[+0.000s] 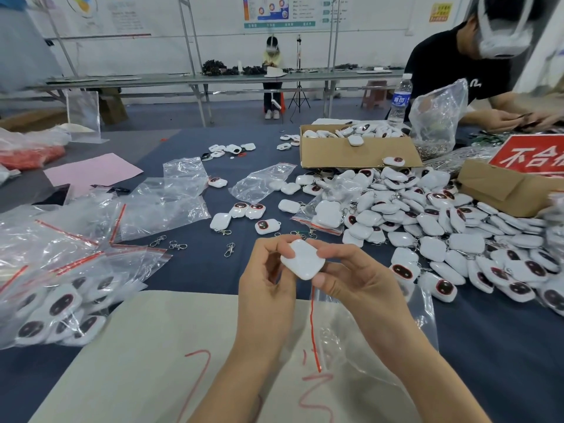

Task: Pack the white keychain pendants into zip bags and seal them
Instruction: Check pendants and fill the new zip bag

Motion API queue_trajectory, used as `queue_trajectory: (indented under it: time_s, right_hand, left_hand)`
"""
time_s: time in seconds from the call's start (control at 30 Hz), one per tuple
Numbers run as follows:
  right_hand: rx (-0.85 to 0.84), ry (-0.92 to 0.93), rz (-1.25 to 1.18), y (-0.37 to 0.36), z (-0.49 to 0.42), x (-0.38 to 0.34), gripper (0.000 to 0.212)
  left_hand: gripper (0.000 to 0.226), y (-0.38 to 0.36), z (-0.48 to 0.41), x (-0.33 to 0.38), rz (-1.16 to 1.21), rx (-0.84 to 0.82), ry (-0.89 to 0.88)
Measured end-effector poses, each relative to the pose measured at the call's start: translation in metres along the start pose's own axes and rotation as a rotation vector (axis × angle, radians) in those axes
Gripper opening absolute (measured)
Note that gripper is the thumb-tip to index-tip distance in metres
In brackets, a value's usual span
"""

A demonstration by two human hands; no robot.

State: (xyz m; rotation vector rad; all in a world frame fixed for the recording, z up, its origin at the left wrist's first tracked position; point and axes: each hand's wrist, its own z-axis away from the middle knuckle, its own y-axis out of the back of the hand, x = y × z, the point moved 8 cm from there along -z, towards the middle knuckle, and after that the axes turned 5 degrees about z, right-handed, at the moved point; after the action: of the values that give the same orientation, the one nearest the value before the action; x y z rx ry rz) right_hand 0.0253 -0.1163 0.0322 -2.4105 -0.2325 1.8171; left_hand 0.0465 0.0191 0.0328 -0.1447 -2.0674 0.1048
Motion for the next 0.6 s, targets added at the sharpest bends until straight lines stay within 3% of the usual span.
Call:
queue_trajectory:
  time_s: [0.4,0.6]
  right_hand:
    - [-0.052,0.005,-0.031,-0.005,0.001,-0.001,0.026]
    - [0.146,-0.039,0.126,0.016,0.000,0.001,0.014]
  left_hand:
    - [0.038,-0.001,0.001,-0.002,-0.048,-0.005,0.007]
    - [0.032,-0.002,0.002,0.003,-0.047,0.019,0.006]
